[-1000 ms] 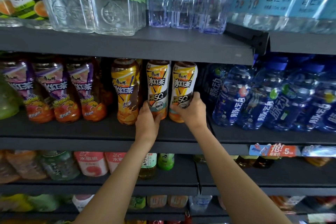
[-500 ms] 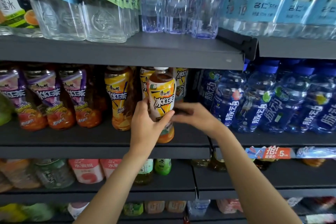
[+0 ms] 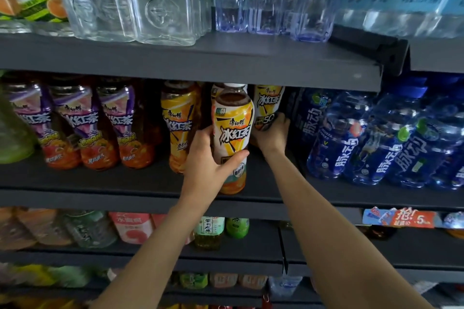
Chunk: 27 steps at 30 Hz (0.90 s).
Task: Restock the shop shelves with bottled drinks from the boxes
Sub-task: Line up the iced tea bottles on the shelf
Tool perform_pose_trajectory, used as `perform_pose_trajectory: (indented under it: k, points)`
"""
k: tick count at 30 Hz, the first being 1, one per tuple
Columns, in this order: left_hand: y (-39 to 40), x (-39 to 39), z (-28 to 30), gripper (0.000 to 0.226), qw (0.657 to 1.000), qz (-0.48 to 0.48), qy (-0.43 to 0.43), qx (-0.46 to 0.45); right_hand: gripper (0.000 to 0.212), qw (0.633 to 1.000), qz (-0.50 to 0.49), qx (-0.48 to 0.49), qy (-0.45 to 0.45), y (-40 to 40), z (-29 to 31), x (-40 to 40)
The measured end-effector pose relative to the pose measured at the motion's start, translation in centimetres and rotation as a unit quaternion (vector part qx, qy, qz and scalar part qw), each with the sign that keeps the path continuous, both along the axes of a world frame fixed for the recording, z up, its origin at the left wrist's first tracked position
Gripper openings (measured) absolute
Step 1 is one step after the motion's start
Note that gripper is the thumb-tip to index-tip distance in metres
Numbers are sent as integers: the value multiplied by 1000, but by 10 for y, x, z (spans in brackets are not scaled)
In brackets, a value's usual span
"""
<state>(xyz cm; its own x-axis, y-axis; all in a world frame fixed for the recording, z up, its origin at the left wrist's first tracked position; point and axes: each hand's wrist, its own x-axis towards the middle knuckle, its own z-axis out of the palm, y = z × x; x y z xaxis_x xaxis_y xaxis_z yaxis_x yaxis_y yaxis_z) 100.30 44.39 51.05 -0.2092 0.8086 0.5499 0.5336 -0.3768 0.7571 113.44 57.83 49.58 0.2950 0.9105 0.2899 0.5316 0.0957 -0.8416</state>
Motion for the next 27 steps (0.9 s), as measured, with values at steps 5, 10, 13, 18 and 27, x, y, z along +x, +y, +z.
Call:
perform_pose_trajectory:
  k: [5,10,13,18,27]
  points:
    - [0,2,-1,63,1000,9,11,7,63,1000,-22,6,-21,-8,1,-4]
    - [0,9,3,65,999,26,35,5,79,1000,-4,-15,15,-29,1,11]
    - [5,22,6,65,998,26,51,-2,70,998,14,17,55,-61,-2,27]
    - [22,55,11,66,997,38,69,-11,56,967,233,-37,97,-104,2,44]
    - [2,33,-17,46,992,108,41,56,57,993,114,10,-17,-88,0,27]
